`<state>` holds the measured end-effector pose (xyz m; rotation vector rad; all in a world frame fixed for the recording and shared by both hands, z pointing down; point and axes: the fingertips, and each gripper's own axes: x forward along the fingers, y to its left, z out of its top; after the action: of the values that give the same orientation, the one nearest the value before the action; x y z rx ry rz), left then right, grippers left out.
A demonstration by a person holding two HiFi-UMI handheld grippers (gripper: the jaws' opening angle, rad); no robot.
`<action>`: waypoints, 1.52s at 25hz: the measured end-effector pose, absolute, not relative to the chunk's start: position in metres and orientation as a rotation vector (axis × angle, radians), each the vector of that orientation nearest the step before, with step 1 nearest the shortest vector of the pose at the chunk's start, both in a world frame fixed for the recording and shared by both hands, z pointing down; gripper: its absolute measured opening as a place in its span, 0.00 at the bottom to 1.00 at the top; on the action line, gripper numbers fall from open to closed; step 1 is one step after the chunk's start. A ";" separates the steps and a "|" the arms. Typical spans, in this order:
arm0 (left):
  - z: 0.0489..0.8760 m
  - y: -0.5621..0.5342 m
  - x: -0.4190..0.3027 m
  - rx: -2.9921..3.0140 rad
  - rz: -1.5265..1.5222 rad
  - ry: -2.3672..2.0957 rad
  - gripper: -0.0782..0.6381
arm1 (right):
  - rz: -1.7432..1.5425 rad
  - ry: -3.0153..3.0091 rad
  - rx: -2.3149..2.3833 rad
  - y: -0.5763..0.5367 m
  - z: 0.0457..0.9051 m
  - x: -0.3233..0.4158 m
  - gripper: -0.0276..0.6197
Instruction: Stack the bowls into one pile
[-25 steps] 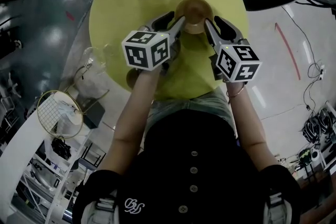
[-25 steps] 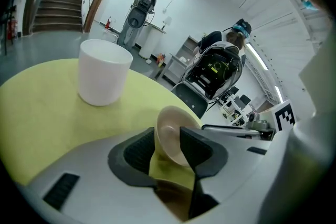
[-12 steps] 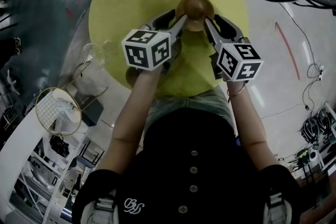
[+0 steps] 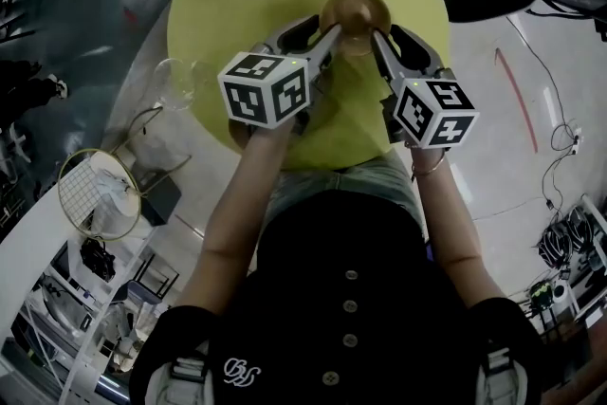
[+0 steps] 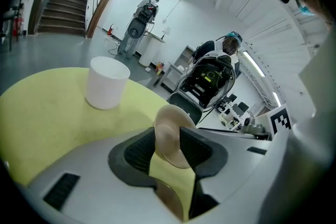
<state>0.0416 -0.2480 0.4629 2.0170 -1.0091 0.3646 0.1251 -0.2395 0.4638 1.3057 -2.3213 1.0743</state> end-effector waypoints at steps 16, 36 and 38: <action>0.404 -0.209 0.005 2.020 0.161 -1.139 0.30 | 0.944 -2.478 1.235 -0.216 0.408 0.090 0.22; 0.437 -0.151 -0.045 1.851 0.125 -1.224 0.30 | 0.961 -2.436 0.998 -0.169 0.435 0.038 0.22; 0.443 -0.149 -0.047 1.835 0.130 -1.224 0.30 | 0.965 -2.424 0.985 -0.167 0.441 0.036 0.22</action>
<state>-0.0469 -0.1487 0.4433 1.8347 -1.2241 0.1304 0.0360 -0.1670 0.4414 0.9849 -2.4241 0.9655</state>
